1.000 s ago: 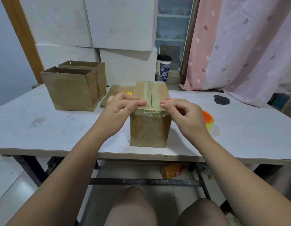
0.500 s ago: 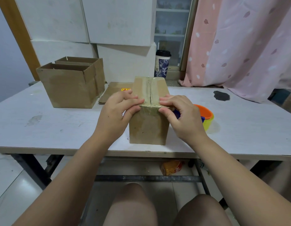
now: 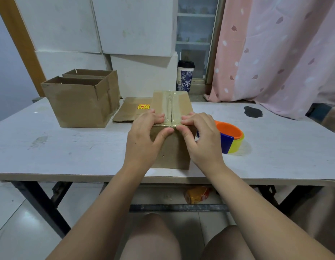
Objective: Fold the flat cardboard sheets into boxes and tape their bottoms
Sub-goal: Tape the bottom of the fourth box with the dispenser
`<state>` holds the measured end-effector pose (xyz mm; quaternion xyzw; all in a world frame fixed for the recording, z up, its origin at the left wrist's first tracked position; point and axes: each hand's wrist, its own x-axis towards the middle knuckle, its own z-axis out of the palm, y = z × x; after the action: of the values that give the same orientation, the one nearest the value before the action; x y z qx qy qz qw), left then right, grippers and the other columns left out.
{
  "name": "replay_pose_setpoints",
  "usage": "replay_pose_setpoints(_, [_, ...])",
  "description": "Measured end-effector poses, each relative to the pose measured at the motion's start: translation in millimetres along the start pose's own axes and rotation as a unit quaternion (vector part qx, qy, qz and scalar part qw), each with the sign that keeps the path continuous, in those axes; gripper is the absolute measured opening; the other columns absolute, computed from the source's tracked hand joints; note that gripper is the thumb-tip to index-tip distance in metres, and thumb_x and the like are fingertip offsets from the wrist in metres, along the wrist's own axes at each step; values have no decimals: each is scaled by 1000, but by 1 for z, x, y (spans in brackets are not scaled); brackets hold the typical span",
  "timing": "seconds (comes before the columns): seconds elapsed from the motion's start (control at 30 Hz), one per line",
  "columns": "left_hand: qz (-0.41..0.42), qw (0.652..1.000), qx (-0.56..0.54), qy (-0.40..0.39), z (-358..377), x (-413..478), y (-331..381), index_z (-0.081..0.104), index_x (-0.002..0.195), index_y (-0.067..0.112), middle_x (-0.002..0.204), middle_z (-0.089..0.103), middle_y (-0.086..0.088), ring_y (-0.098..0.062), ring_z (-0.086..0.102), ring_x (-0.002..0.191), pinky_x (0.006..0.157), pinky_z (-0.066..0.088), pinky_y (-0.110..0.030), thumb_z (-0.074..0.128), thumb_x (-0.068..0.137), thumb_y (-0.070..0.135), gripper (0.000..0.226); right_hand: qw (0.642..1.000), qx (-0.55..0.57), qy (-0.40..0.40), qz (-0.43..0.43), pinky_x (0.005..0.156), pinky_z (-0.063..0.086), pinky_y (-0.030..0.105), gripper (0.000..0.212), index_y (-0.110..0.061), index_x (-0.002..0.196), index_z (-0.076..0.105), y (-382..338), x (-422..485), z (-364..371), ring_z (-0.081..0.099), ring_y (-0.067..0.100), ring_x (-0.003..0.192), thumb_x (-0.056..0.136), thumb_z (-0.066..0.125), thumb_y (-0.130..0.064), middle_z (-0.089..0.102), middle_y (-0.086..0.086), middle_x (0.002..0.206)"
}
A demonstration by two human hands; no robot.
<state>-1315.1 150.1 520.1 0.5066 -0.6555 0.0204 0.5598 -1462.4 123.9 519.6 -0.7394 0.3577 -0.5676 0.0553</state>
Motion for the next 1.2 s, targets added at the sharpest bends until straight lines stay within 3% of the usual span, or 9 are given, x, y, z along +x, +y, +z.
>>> replay_pose_setpoints(0.1, [7, 1000, -11, -21, -5, 2, -2, 65, 99, 11, 110, 63, 7, -14, 51, 121, 100, 37, -25, 70, 79, 29, 28, 1000, 9, -4, 0, 89, 40, 25, 17, -6, 94, 69, 1, 0, -1, 57, 20, 109, 87, 65, -21, 65, -4, 100])
replay_pose_setpoints(0.23, [-6, 992, -92, -83, -18, 2, -12, 60, 109, 26, 115, 57, 23, 8, 39, 125, 104, 41, -36, 60, 83, 31, 26, 999, 28, -22, -13, 93, 45, 28, 22, -12, 107, 72, 7, 0, -8, 56, 11, 110, 88, 65, -21, 61, -13, 106])
replay_pose_setpoints(0.37, [-1, 992, -108, -61, -16, 5, -12, 63, 104, 24, 108, 61, 17, -6, 47, 125, 103, 42, -44, 65, 85, 6, 26, 999, 23, -5, -36, 98, 42, 23, 18, -10, 102, 74, 9, 2, -8, 59, 14, 110, 86, 66, -14, 64, -9, 104])
replay_pose_setpoints(0.47, [-16, 989, -126, -71, -19, 6, -11, 64, 99, 30, 107, 62, 20, -3, 48, 123, 102, 43, -40, 67, 84, 9, 26, 999, 24, 9, -34, 99, 42, 21, 18, -11, 102, 74, 8, -1, -5, 58, 12, 111, 87, 66, -15, 65, -10, 105])
replay_pose_setpoints(0.57, [-36, 978, -150, -137, -28, 7, -15, 61, 105, 38, 119, 59, 21, 5, 38, 129, 103, 42, -30, 60, 84, 27, 24, 999, 41, -15, -25, 101, 42, 26, 22, -14, 106, 73, 10, -2, -8, 57, 13, 115, 86, 66, -20, 64, -11, 110])
replay_pose_setpoints(0.77, [-26, 977, -150, -148, -32, 10, -18, 60, 114, 29, 121, 60, 13, 1, 39, 130, 109, 35, -30, 52, 91, -3, 40, 999, 38, -27, -24, 102, 41, 26, 21, -14, 107, 73, 11, 0, -11, 57, 12, 116, 87, 65, -17, 63, -12, 111])
replay_pose_setpoints(0.9, [-39, 974, -158, -161, -35, 12, -18, 61, 113, 31, 119, 60, 15, 2, 41, 129, 108, 37, -37, 56, 89, -2, 40, 998, 48, -33, -15, 102, 42, 26, 21, -14, 106, 73, 10, 0, -12, 57, 12, 116, 87, 65, -16, 64, -11, 110])
replay_pose_setpoints(1.03, [-55, 961, -188, -193, -40, 12, -20, 63, 111, 35, 123, 59, 22, 6, 37, 130, 106, 40, -30, 61, 87, 18, 30, 997, 58, -47, -20, 103, 40, 24, 23, -15, 110, 71, 11, -1, -16, 54, 8, 119, 90, 58, -14, 63, -11, 114])
replay_pose_setpoints(1.2, [-31, 975, -153, -156, -33, 11, -19, 60, 115, 28, 121, 59, 14, 2, 39, 130, 108, 35, -26, 50, 92, -5, 42, 997, 62, -45, -15, 103, 39, 24, 25, -11, 108, 71, 10, -1, -15, 54, 10, 120, 91, 55, -7, 63, -11, 113])
